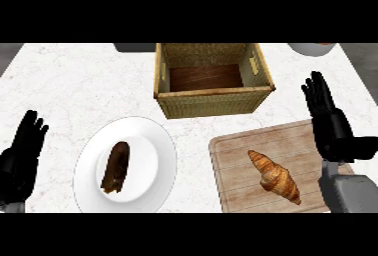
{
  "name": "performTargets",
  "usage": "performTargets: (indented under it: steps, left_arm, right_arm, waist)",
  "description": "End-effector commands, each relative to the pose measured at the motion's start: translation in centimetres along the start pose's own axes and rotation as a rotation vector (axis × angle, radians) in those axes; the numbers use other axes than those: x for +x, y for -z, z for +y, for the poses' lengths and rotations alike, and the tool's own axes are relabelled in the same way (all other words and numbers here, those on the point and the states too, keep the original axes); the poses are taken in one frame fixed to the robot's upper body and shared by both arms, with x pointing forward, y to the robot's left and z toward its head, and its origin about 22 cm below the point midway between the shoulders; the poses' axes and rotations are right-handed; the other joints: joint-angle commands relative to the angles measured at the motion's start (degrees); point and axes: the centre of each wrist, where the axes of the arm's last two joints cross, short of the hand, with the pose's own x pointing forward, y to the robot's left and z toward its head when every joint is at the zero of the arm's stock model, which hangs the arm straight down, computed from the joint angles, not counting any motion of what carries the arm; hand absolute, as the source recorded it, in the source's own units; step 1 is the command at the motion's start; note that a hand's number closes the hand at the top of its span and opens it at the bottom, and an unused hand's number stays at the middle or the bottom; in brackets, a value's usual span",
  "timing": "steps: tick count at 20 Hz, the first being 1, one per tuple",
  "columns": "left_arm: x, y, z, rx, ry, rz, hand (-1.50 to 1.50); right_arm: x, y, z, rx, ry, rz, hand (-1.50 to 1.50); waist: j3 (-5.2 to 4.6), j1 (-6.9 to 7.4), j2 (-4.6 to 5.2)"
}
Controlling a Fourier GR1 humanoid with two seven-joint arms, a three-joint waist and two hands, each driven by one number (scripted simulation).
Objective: Pick the croissant from the cutting board and place it in the basket
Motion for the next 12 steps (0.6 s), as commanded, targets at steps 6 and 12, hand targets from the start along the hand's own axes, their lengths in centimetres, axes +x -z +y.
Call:
performTargets:
  steps: [6,12]
  left_arm:
    - [-3.9,-1.6,2.5,-0.054,0.321,0.208,0.00]
    - [-6.1,-3.3,4.0,-0.011,0.353,0.353,0.00]
  right_arm:
    - [12.5,-1.7,8.3,0.500,0.405,-0.928,1.50]
    - [14.0,-4.2,3.1,0.071,-0.012,-1.226,-1.50]
  waist:
    - [1.30,-2.73,-1.96]
    - [1.12,-11.45,-3.08]
